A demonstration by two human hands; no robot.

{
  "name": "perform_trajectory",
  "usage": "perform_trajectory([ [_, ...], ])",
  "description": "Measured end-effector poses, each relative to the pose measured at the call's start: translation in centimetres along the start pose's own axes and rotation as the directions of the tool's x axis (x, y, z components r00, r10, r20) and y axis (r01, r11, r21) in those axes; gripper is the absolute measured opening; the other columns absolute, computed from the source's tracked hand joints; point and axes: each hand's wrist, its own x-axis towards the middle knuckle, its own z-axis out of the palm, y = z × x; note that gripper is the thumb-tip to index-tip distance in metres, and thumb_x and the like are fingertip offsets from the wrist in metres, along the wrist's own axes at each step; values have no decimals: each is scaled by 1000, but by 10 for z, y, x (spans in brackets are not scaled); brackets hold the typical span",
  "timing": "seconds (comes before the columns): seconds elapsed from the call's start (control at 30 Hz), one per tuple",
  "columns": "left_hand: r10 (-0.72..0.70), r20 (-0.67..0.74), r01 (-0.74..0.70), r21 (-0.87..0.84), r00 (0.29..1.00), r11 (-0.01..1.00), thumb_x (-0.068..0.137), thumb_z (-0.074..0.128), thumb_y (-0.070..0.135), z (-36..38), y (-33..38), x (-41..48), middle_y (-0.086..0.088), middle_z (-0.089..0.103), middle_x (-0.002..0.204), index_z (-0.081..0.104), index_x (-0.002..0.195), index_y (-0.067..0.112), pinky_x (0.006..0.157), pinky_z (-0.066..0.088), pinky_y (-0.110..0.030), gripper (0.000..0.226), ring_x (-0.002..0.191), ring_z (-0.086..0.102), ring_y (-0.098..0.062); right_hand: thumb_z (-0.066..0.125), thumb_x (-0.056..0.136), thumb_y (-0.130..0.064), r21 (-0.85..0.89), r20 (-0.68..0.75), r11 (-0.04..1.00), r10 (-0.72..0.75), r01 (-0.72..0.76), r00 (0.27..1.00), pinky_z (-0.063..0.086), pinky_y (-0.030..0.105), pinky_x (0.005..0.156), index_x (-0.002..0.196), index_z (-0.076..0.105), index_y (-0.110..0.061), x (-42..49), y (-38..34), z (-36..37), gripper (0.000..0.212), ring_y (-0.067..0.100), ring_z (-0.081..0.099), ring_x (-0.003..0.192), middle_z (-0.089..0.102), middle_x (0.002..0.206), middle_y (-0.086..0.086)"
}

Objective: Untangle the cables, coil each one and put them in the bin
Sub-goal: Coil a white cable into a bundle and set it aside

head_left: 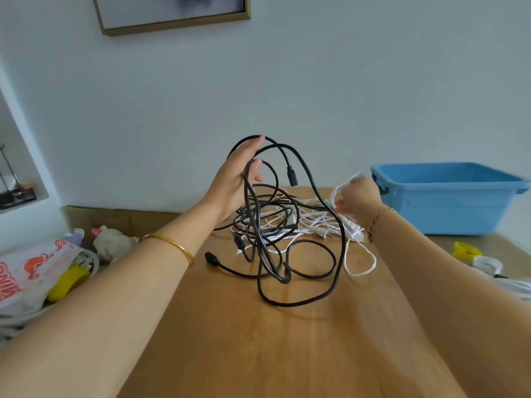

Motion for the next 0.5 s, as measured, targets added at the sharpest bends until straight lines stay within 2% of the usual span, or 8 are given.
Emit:
perform_trajectory([
  [0.03, 5, 3, -5, 18, 1000, 1000, 103, 36, 8, 0, -1, -2, 6, 33, 140, 32, 148, 18, 75, 48, -12, 46, 91, 55, -19, 39, 93, 4, 113, -28, 994, 7, -4, 1000, 56, 36, 77, 129, 47, 2, 1, -3, 1, 37, 24, 62, 86, 55, 95, 11],
  [0.1, 12, 13, -12, 18, 1000, 1000, 102, 36, 6, 0, -2, -6, 8, 32, 138, 31, 147, 18, 74, 47, -11, 47, 95, 55, -22, 33, 93, 10, 123, -80, 992, 23, -13, 997, 57, 41, 78, 133, 42, -1, -6, -12, 1, 42, 28, 62, 91, 52, 94, 10],
  [0.17, 28, 49, -29, 31, 998, 999, 101, 37, 3, -1, -1, -9, 6, 32, 140, 32, 147, 14, 78, 47, -12, 48, 105, 54, -20, 32, 92, 10, 0, -84, 1000, 2, -2, 996, 57, 43, 79, 128, 46, 2, -7, -9, -5, 39, 27, 60, 89, 53, 95, 14],
  [0.23, 40, 111, -58, 159, 993, 986, 100, 41, 3, -3, -2, -11, 4, 33, 145, 35, 146, 12, 100, 43, -22, 48, 123, 49, -20, 37, 91, 8, -217, -64, 976, -15, 1, 998, 52, 49, 88, 122, 51, 9, -4, 2, -13, 35, 29, 57, 87, 58, 115, 26],
  [0.27, 36, 151, -71, 234, 988, 970, 99, 44, 4, -4, -4, -11, 2, 34, 148, 36, 146, 12, 109, 37, -29, 48, 130, 45, -20, 41, 90, 6, -343, -22, 939, -8, -1, 1000, 50, 49, 92, 121, 53, 9, -5, 9, -17, 33, 33, 57, 91, 57, 120, 27],
  [0.33, -35, 255, -59, 354, 966, 933, 96, 51, 10, -8, -6, -11, -4, 35, 151, 36, 146, 17, 112, 35, -37, 53, 131, 44, -20, 47, 90, 1, -541, 69, 841, 28, 14, 997, 48, 43, 94, 120, 56, 5, -9, 26, -21, 32, 37, 57, 108, 58, 122, 24],
  [0.4, -195, 378, -5, 467, 905, 884, 91, 61, 15, -10, -4, -12, -3, 35, 151, 31, 148, 25, 111, 36, -41, 65, 132, 43, -21, 49, 89, -2, -668, 164, 737, 17, 99, 986, 48, 32, 83, 114, 60, 2, -14, 41, -20, 27, 33, 58, 105, 61, 116, 19],
  [0.5, -458, 533, -27, 672, 711, 740, 85, 66, 6, -11, 7, -9, -2, 37, 146, 20, 151, 31, 107, 39, -38, 85, 131, 40, -23, 48, 91, -5, -750, 209, 632, -53, 195, 977, 42, 29, 76, 109, 61, -3, -14, 55, -16, 22, 28, 56, 92, 63, 111, 15],
])
